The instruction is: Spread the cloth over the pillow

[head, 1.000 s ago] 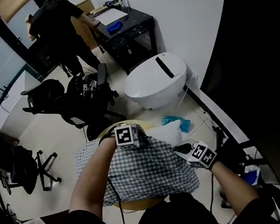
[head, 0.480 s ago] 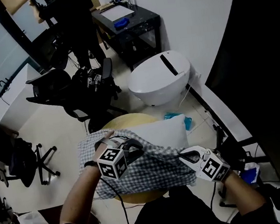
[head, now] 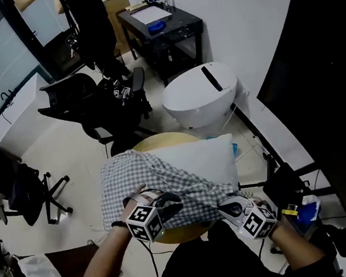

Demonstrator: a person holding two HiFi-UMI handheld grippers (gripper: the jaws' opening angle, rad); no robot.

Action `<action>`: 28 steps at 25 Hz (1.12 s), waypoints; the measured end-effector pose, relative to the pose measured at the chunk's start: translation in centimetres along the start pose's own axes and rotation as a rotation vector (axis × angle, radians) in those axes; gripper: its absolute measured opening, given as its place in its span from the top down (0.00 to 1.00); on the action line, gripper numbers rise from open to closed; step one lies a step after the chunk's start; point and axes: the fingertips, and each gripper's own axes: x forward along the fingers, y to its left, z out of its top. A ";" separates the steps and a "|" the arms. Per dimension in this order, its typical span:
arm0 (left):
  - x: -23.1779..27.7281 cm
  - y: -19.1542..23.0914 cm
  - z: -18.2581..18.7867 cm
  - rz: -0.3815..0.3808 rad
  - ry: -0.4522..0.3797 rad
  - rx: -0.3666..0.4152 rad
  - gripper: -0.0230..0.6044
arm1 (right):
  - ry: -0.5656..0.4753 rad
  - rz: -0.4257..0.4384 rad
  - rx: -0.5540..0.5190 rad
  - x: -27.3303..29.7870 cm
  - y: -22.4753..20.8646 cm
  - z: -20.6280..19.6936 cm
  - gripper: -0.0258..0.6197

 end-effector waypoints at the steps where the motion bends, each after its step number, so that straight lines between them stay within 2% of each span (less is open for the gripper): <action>1: -0.4 0.9 0.5 0.043 -0.011 -0.004 0.91 | 0.003 -0.004 -0.004 0.4 0.4 0.0 0.94; 3: -0.9 2.8 1.5 0.111 -0.030 -0.005 0.91 | 0.010 -0.005 -0.014 1.1 1.4 0.1 0.94; 5: -0.7 4.1 2.3 0.120 -0.037 -0.003 0.91 | 0.019 -0.005 -0.027 1.9 2.6 0.5 0.94; 10: 3.1 4.1 2.8 0.023 0.031 0.056 0.86 | 0.016 -0.021 -0.013 3.4 4.1 0.3 0.94; 14: 6.2 1.5 1.2 -0.089 0.086 0.031 0.82 | 0.011 -0.020 0.022 3.4 4.5 0.1 0.94; 16: 6.9 -0.1 0.1 -0.112 0.106 0.027 0.82 | 0.003 -0.016 0.037 3.0 4.9 -0.2 0.92; 19: 6.9 -1.6 -0.7 -0.106 0.113 0.033 0.82 | -0.029 -0.023 0.086 1.6 4.7 -0.5 0.87; 21: 6.8 -2.5 -1.0 -0.098 0.112 0.036 0.82 | -0.068 -0.046 0.141 0.4 4.0 -0.4 0.83; 23: 6.7 -3.2 -1.3 -0.091 0.108 0.028 0.82 | -0.102 -0.104 0.222 -0.7 2.5 -0.7 0.82; 26: 6.4 -3.6 -1.6 -0.074 0.096 0.000 0.82 | -0.108 -0.171 0.418 -1.7 -0.3 -1.9 0.79; 28: 6.4 -3.7 -1.5 -0.065 0.089 -0.013 0.82 | -0.146 -0.154 0.569 -1.8 -1.7 -2.2 0.76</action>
